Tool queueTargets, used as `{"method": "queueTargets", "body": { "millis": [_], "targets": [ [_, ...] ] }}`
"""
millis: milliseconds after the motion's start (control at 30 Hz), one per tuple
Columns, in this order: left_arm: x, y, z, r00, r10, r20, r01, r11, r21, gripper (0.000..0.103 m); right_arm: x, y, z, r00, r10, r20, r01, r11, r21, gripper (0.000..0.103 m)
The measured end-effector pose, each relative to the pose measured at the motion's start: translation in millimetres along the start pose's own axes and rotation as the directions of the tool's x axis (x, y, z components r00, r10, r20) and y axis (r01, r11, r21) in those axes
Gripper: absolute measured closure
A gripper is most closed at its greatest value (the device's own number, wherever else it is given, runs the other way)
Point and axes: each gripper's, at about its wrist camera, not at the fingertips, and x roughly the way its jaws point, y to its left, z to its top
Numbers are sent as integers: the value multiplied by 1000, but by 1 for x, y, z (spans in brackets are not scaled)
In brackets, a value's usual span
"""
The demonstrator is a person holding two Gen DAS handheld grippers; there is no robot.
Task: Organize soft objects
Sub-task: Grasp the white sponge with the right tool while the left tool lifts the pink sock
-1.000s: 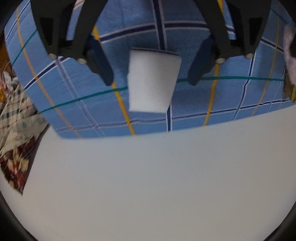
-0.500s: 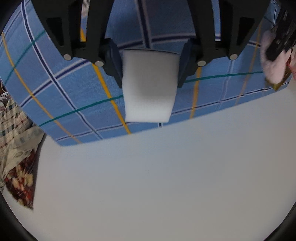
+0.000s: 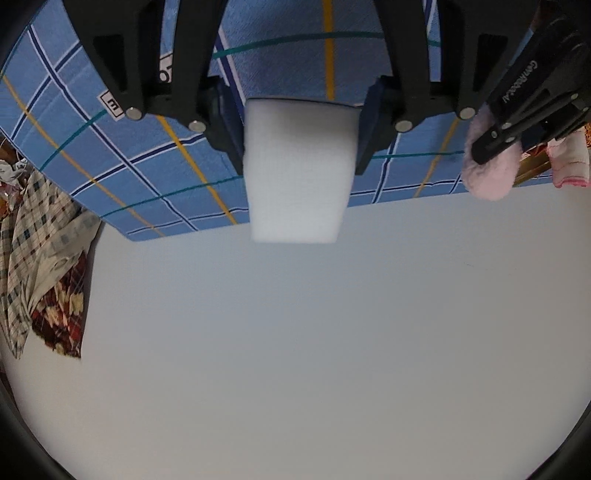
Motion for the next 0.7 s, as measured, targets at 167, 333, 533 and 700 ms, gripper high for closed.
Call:
{"method": "queueTargets", "body": {
  "millis": [167,333,533,700],
  "targets": [
    [-13,1,0,1000,-9,7,9,1000,2,71,0,0,-2,1000,1,12,-1,1000,-7,47],
    [-21,13,-2,1000,-4,14,4,1000,-5,71,-9,4,-4,999,-4,39,5,1000,-26,47],
    [-30,38,-2,999,21,25,-21,1000,-18,71,-17,15,-8,998,0,61,4,998,-65,47],
    [-40,55,-2,998,48,51,-47,999,-13,71,-18,25,-11,998,5,58,0,996,-84,47]
  ]
}}
